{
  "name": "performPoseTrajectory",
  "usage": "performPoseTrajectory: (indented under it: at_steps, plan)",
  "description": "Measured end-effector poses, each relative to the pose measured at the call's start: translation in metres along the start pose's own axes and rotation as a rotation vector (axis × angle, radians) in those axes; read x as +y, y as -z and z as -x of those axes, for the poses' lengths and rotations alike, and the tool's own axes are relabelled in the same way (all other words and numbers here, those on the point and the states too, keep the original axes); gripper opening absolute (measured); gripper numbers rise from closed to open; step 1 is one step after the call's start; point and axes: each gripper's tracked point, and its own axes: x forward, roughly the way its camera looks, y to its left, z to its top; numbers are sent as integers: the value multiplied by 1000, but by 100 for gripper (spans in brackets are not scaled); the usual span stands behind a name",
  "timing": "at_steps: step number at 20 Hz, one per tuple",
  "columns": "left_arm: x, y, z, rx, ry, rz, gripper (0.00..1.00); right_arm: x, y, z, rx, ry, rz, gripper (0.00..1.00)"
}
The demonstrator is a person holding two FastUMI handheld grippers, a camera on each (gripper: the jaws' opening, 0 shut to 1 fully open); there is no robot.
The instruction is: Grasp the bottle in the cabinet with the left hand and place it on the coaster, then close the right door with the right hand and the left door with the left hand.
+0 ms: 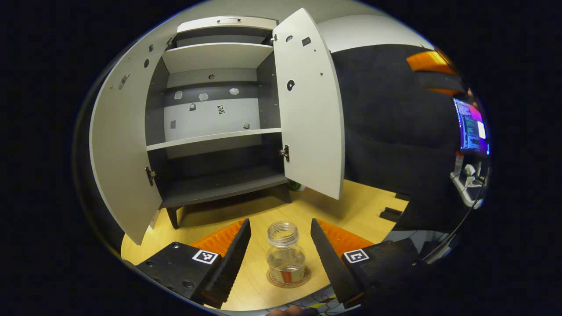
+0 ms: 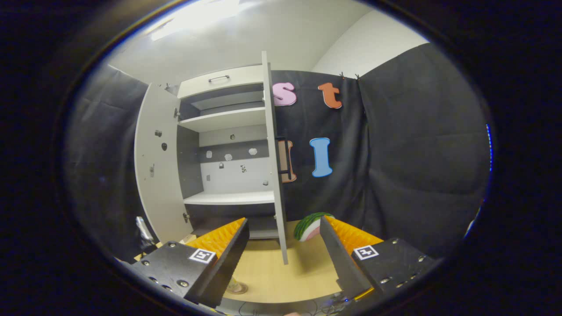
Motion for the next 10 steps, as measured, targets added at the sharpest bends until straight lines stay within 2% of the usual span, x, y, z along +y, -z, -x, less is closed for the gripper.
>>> performPoseTrajectory:
  at_steps: [2, 4, 5, 6, 10]
  plan:
    - [-3, -29, 12, -11, 15, -18, 89, -13, -9, -8, -5, 3, 0, 99]
    - [-2, -63, 22, -43, 14, -42, 90, -36, -14, -21, 2, 46, -4, 99]
    - [0, -79, 27, -60, 5, -52, 93, -47, -15, -27, 14, 69, 4, 94]
    - [3, -97, 28, -74, -5, -58, 98, -56, -15, -32, 23, 92, 14, 98]
    - [6, -167, 36, -131, -2, -31, 98, -83, -27, -58, 20, 115, 82, 99]
